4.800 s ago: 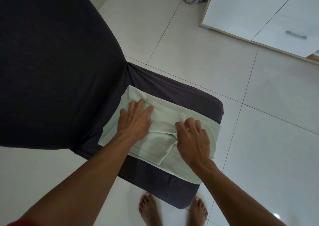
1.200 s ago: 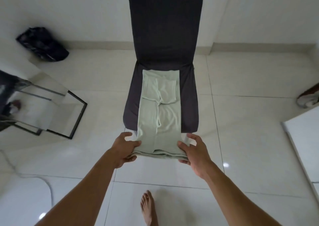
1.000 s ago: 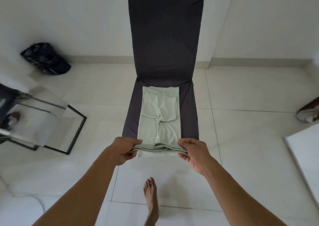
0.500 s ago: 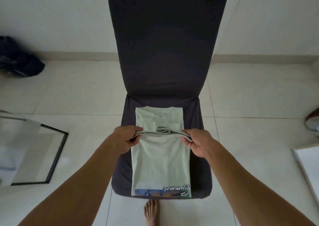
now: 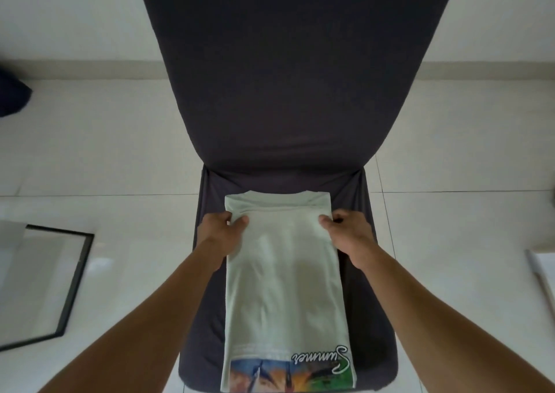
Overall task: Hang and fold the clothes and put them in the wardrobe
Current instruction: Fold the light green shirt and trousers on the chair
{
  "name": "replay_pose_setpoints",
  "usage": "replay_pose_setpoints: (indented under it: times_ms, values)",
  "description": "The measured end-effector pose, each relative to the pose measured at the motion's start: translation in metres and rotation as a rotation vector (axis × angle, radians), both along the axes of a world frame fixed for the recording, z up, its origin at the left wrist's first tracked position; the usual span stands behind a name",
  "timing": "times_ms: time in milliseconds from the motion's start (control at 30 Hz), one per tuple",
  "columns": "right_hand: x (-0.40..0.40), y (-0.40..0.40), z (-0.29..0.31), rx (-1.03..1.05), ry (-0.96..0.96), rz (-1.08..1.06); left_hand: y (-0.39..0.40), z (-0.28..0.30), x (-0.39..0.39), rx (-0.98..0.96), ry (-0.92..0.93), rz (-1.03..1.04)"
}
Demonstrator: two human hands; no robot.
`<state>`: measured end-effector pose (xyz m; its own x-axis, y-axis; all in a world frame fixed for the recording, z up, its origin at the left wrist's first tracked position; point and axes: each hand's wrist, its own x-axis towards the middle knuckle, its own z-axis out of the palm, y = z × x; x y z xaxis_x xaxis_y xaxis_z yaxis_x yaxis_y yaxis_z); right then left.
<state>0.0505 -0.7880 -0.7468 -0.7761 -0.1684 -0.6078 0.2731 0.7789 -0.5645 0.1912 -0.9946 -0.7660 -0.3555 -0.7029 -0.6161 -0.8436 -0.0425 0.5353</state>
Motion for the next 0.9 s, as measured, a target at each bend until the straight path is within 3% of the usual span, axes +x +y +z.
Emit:
replay_pose_setpoints:
  times_ms: [133,333,667,900]
  values:
    - [-0.009,-0.008,0.002,-0.142,-0.036,-0.113,-0.01,0.013,-0.01,-0.032,0.098,0.018]
    - [-0.019,-0.02,-0.027,-0.004,0.018,-0.102,-0.02,-0.005,-0.028,-0.062,-0.001,-0.033]
    - [-0.014,-0.022,-0.039,0.048,0.15,-0.174,-0.011,-0.014,-0.026,-0.158,0.118,0.089]
    - [0.024,0.003,-0.016,0.131,0.226,-0.044,0.013,-0.009,0.015,-0.128,0.075,0.096]
